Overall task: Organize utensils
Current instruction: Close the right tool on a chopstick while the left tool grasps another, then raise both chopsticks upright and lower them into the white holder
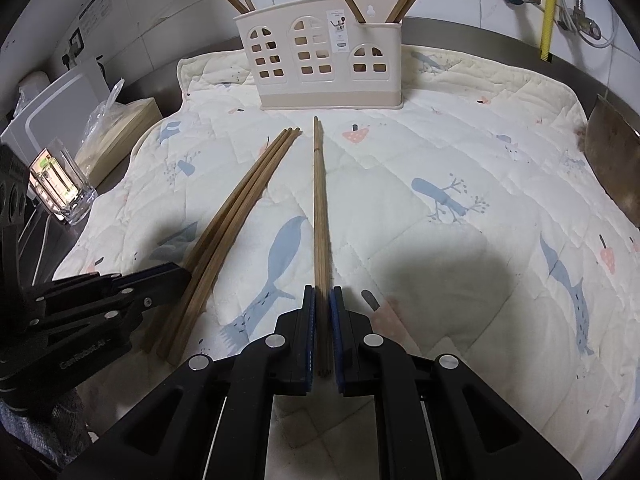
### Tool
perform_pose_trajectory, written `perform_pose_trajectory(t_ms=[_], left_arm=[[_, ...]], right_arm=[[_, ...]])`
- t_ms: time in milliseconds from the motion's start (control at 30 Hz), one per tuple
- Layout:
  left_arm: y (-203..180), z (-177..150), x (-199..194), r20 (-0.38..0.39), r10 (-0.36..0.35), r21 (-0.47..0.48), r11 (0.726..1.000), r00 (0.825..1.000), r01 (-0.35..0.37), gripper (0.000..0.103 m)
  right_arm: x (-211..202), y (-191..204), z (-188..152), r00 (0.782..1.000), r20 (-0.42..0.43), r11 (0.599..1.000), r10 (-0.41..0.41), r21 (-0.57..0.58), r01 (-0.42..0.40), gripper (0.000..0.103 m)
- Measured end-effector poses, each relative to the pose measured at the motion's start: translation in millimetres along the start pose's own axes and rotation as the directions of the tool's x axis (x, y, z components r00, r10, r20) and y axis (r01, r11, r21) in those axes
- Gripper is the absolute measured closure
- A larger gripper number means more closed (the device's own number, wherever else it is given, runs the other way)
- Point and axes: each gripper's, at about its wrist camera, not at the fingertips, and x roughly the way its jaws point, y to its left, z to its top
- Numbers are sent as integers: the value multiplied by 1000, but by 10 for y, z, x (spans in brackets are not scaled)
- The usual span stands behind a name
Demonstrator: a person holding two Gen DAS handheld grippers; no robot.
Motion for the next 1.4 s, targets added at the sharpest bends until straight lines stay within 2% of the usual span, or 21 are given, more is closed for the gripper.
perform_pose_trajectory(t_ms=[100, 367, 533, 633, 800, 900, 1133, 1233, 1400], left_arm=[[-7, 29, 15, 3, 11, 4, 1000, 1000, -11, 97], [32, 80, -206, 47, -21, 34, 999, 999, 19, 98], [65, 243, -529, 129, -47, 56, 998, 991, 40, 98], [75, 363, -660, 151, -70, 69, 996, 986, 60, 98], [68, 433, -759, 146, -67, 113, 992, 987, 50, 98], [112, 388, -700, 103, -73, 109, 992, 992, 61, 98], [176, 198, -505, 43, -58, 101, 993, 997, 53, 98], [175, 219, -545, 61, -51, 103, 994, 997, 45, 98], [139, 356, -762, 143, -67, 121, 991, 987, 50, 98]], right_arm=[[8, 13, -6, 1000, 3, 1000, -4, -6, 4, 95], [-43, -6, 14, 1000, 25, 1000, 8, -3, -8, 96], [-280, -17, 113, 996, 91, 1000, 5, -15, -4, 96], [-486, -17, 231, 988, 154, 1000, 1, -30, 4, 96], [-799, -17, 480, 967, 256, 998, -11, -54, 26, 96], [-897, -29, 592, 957, 288, 998, -15, -60, 34, 96], [-867, -53, 567, 960, 280, 998, -12, -53, 28, 96], [-879, -55, 565, 959, 282, 998, -12, -53, 28, 96], [-945, -57, 646, 953, 302, 997, -11, -70, 34, 96]])
